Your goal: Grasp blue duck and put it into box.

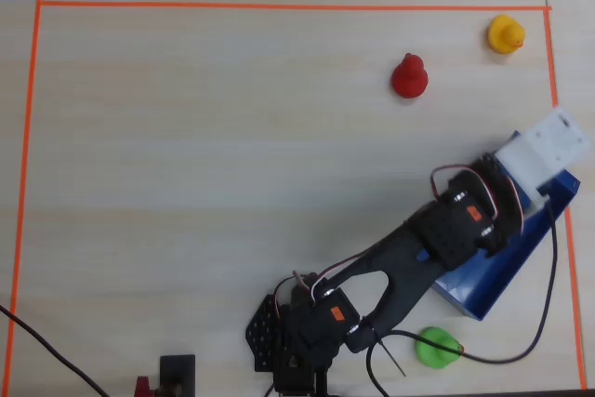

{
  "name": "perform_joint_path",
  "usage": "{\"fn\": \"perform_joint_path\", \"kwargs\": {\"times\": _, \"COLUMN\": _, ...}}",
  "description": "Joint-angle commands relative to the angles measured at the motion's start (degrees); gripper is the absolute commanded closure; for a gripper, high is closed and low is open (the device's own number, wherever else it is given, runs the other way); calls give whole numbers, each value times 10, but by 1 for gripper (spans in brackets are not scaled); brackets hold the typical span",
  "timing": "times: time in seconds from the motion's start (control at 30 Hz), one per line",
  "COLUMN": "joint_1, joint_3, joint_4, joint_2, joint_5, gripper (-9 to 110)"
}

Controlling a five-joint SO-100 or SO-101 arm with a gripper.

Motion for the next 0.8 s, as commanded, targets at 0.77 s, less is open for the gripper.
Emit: {"fn": "perform_joint_path", "kwargs": {"times": 0.77, "joint_1": 116, "joint_3": 400, "joint_4": -359, "joint_2": 76, "joint_5": -109, "gripper": 88}}
